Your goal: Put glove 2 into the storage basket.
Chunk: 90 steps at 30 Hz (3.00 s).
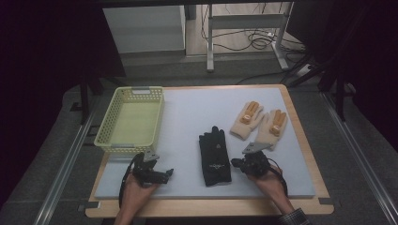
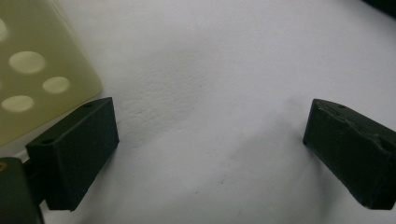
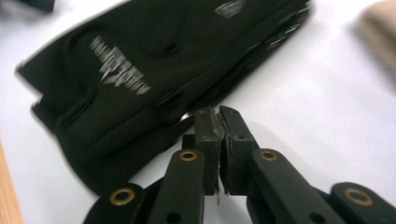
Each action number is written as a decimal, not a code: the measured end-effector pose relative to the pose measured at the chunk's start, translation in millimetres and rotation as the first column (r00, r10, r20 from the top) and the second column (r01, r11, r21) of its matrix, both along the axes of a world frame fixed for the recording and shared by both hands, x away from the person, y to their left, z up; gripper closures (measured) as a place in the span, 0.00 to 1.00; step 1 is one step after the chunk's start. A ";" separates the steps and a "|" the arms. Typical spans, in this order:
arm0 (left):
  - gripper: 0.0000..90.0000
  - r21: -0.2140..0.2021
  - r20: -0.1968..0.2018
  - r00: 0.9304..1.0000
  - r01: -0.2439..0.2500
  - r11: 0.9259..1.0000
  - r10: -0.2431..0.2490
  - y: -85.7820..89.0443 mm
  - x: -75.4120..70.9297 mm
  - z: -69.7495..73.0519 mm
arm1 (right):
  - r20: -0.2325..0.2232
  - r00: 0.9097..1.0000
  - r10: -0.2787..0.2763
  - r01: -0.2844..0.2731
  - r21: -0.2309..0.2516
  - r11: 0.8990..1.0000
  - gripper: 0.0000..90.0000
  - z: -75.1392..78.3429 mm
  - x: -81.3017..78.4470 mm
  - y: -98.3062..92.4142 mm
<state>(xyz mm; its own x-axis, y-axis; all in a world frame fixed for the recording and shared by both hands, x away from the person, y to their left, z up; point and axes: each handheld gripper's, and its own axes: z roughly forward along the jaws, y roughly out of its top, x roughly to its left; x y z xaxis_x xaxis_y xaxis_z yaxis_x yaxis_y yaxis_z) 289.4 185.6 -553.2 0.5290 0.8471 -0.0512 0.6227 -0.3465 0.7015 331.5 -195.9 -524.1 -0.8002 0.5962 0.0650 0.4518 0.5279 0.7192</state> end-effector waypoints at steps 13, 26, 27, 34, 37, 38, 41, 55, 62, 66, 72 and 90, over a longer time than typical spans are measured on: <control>0.04 0.006 -0.002 1.000 0.001 1.000 -0.001 -0.3 0.3 0.5 | 0.023 0.996 0.089 -0.089 -0.009 0.996 0.97 -8.4 -15.6 45.5; 0.04 0.001 0.000 1.000 -0.001 1.000 0.001 0.0 -0.1 0.1 | 0.062 0.994 0.086 -0.085 -0.008 0.996 0.79 -0.9 -14.2 49.9; 0.04 0.001 0.000 1.000 -0.001 1.000 0.001 0.1 0.0 0.0 | 0.068 0.995 0.067 -0.067 -0.007 0.998 0.76 1.1 -12.6 43.4; 0.04 0.001 0.000 1.000 -0.001 1.000 0.001 0.1 0.0 0.0 | 0.079 0.993 -0.084 0.083 0.009 0.997 0.56 6.9 -1.3 -4.8; 0.04 0.001 -0.001 1.000 0.000 1.000 0.000 0.1 0.0 0.0 | 0.077 0.990 -0.122 0.121 0.021 0.992 0.52 7.2 0.8 -17.9; 0.04 0.001 -0.001 1.000 0.000 1.000 0.000 0.0 0.0 0.0 | 0.077 0.987 -0.142 0.140 0.029 0.990 0.50 7.4 1.8 -25.6; 0.04 0.000 -0.001 1.000 0.000 1.000 0.000 0.0 0.0 0.0 | 0.077 0.978 -0.192 0.189 0.034 0.981 0.42 7.2 3.4 -46.0; 0.03 -0.003 -0.004 1.000 0.003 1.000 -0.003 0.4 0.3 -0.1 | 0.083 0.961 -0.264 0.267 -0.031 0.963 0.24 -6.1 7.9 -73.3; 0.03 -0.001 -0.008 1.000 0.007 1.000 -0.007 0.4 0.7 0.3 | 0.104 0.956 -0.274 0.281 -0.060 0.958 0.19 -7.3 7.2 -70.5; 0.05 0.008 -0.018 1.000 0.017 1.000 -0.016 1.2 1.4 2.4 | 0.104 0.956 -0.274 0.281 -0.060 0.958 0.19 -7.3 7.2 -70.6; 0.05 -0.060 -0.040 0.998 0.046 0.997 -0.049 -1.2 2.5 17.6 | 0.105 0.956 -0.274 0.281 -0.060 0.958 0.19 -7.4 7.1 -70.6; 0.00 0.034 -0.106 0.971 0.217 0.976 -0.213 -113.0 54.1 56.5 | 0.103 0.956 -0.273 0.280 -0.058 0.958 0.19 -7.4 7.2 -70.8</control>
